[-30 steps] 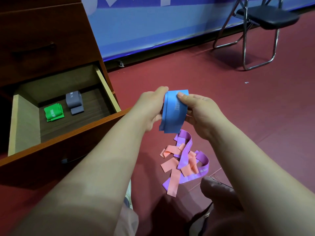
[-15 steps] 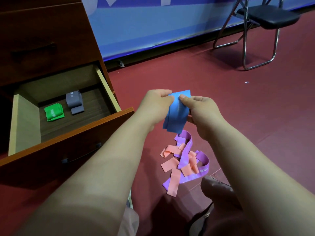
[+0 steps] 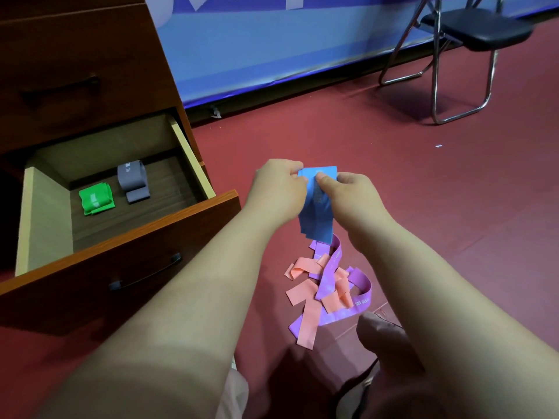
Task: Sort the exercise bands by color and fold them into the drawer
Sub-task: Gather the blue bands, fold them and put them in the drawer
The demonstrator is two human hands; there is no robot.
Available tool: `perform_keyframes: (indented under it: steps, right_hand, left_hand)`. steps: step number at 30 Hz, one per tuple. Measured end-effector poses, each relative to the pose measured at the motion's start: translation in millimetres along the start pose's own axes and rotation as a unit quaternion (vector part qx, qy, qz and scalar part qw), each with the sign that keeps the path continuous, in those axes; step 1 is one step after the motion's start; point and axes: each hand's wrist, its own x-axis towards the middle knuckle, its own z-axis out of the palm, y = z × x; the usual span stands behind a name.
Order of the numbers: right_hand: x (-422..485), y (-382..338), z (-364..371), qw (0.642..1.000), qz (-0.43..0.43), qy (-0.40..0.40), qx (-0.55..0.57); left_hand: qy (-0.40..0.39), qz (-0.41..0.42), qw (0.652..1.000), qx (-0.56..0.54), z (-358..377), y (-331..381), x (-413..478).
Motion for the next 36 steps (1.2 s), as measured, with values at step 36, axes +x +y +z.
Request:
perform_keyframes:
  steps: [36]
  right_hand:
    - [5, 3, -8, 0.997, -0.068, 0.024, 0.009]
  left_hand:
    - [0.003, 0.033, 0.998, -0.044, -3, -3, -1]
